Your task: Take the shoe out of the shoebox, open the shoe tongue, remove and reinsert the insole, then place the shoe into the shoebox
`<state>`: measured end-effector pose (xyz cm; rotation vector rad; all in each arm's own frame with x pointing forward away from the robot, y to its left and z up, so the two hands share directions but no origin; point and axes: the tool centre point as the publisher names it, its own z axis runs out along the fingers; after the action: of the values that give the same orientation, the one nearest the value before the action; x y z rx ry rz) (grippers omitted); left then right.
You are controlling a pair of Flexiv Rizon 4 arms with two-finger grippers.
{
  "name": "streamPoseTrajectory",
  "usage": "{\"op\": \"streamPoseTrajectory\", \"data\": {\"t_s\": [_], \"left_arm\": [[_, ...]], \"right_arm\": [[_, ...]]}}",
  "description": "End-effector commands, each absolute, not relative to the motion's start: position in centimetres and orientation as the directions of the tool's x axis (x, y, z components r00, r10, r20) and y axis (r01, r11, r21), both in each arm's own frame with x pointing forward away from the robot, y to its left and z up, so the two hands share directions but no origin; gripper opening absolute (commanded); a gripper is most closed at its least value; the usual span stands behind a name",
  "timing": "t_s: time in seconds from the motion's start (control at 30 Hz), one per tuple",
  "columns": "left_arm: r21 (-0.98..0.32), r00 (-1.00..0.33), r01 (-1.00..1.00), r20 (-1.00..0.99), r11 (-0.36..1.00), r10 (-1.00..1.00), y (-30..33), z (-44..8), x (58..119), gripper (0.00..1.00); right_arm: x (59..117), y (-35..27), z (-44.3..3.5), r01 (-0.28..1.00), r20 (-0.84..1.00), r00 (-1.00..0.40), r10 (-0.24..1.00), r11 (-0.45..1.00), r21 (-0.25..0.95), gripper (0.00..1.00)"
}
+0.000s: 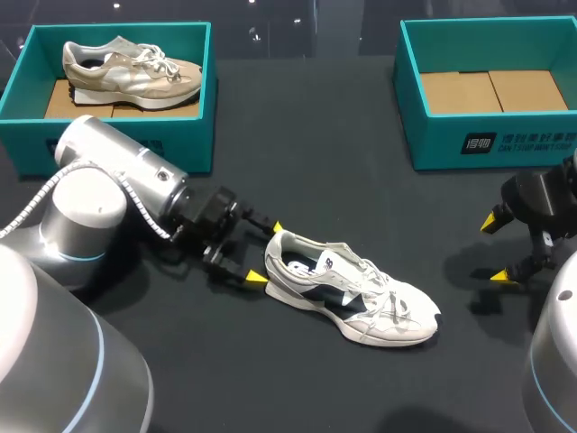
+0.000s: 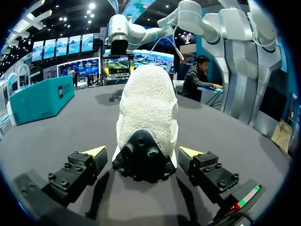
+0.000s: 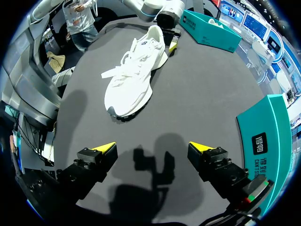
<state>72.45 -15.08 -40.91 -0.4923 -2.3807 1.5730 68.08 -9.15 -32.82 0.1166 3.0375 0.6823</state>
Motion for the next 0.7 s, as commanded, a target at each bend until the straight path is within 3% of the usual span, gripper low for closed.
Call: {"op": "streamPoseTrajectory", "data": {"t_s": [0.03, 0.7], "left_arm": [[-0.921, -0.908, 0.144, 0.023, 0.362, 0.419, -15.7, -41.3, 72.5, 1.00], [-0.931, -0.898, 0.103, 0.065, 0.351, 0.435, -17.8, -41.3, 71.6, 1.00]], "right_arm": [[67.9, -9.1, -32.8, 0.067, -0.012, -0.997, 0.080, 0.902, 0.426, 1.00], [67.9, -9.1, -32.8, 0.067, -0.012, -0.997, 0.080, 0.902, 0.426, 1.00]]}}
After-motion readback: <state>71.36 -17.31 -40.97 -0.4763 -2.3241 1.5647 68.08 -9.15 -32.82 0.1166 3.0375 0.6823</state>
